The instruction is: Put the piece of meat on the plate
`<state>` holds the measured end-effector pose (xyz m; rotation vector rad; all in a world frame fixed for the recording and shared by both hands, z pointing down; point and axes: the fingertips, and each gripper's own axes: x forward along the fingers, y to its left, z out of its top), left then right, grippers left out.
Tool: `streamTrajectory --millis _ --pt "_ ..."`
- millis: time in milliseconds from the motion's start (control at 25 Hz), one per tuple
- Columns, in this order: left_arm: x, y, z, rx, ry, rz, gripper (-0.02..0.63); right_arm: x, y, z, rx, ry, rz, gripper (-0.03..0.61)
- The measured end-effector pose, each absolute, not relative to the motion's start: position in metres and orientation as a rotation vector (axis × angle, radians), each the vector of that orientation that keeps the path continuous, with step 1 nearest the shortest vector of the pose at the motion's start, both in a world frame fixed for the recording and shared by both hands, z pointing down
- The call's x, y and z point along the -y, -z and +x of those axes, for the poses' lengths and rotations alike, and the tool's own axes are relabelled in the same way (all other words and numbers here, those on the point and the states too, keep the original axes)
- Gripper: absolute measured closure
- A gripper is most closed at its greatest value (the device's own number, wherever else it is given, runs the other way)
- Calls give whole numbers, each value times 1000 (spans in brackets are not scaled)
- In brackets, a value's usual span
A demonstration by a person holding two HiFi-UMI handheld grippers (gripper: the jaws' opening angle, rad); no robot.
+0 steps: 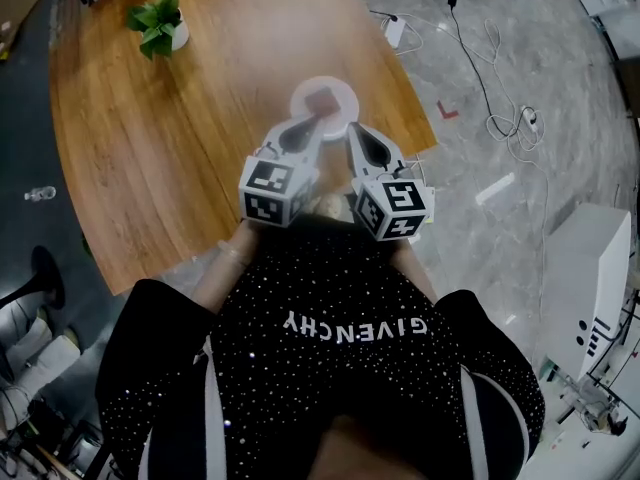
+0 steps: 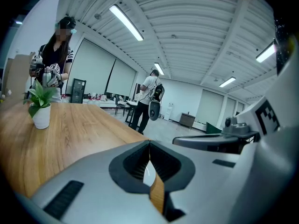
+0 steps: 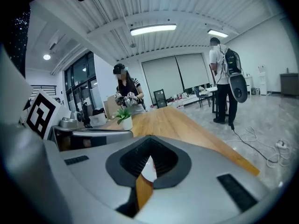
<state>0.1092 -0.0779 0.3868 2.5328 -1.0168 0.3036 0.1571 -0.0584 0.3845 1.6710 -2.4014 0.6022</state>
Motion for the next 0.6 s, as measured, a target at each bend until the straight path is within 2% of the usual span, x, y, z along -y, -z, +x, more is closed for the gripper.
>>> streamTrajectory --millis 600 --pt "78 -390 108 1034 -295 2513 604 59 -388 157 2394 -613 1645 566"
